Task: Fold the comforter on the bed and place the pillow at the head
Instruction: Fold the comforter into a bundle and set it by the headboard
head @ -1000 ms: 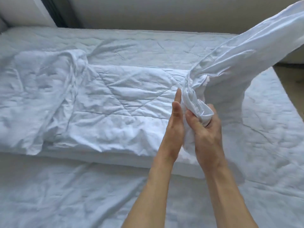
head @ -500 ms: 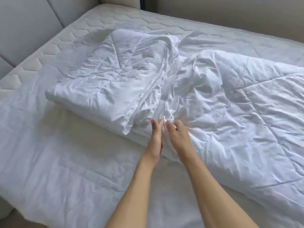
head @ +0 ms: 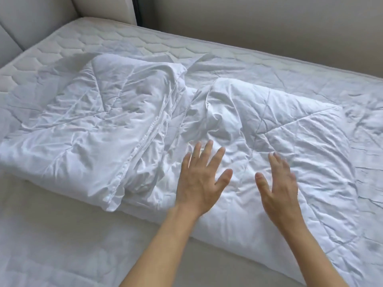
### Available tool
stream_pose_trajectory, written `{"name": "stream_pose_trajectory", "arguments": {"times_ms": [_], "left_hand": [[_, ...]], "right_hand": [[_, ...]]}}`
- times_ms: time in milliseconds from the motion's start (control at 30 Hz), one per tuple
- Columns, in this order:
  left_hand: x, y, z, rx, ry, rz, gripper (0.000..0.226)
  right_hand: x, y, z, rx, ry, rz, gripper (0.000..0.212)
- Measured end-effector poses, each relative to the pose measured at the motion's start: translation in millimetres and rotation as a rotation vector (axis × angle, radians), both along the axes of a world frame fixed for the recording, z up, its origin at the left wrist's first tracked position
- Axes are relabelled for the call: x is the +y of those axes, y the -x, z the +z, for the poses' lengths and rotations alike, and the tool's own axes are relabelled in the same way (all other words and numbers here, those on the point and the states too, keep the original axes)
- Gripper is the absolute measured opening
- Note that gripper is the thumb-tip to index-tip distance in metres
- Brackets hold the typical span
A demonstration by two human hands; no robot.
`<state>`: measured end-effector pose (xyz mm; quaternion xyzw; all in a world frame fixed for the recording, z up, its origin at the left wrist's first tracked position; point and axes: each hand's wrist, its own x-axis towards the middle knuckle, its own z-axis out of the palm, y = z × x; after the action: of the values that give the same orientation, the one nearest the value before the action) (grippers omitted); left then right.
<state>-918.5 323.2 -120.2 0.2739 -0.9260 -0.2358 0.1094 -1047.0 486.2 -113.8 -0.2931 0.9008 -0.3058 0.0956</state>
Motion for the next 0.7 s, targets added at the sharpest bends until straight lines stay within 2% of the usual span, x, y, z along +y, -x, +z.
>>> {"name": "stream_pose_trajectory", "arguments": {"times_ms": [67,133,267,400,533,633,700], "left_hand": [[-3.1,12.9,-27.7,-0.143,0.052,-0.056,0.068],[-7.0,12.5,-58.6,-0.260,0.100,-0.049,0.069],[0.0,10.2,-86.5,-0.325,0.173,-0.007,0.067],[1.4,38.0,-70.6,-0.270,0.225,0.014,0.066],[-26.6,119.6,-50.4,-0.126,0.356,-0.117,0.066],[-60.4,188.1,-40.4,-0.210,0.414,-0.134,0.070],[-78.2,205.6,-59.1,-0.298,0.360,-0.048,0.072]], "right_hand": [[26.9,29.0,-19.1,0.115,-0.265,-0.025,0.078],[50.0,47.5,-39.8,0.203,-0.435,-0.043,0.078],[67.3,60.4,-76.8,0.211,-0.576,0.011,0.071],[60.4,76.9,-77.3,0.193,-0.519,-0.008,0.072],[32.8,128.5,-61.8,0.222,-0.428,-0.101,0.072],[11.6,185.8,-57.8,0.250,-0.439,-0.115,0.070],[5.8,216.1,-61.0,0.255,-0.448,-0.119,0.069]]}}
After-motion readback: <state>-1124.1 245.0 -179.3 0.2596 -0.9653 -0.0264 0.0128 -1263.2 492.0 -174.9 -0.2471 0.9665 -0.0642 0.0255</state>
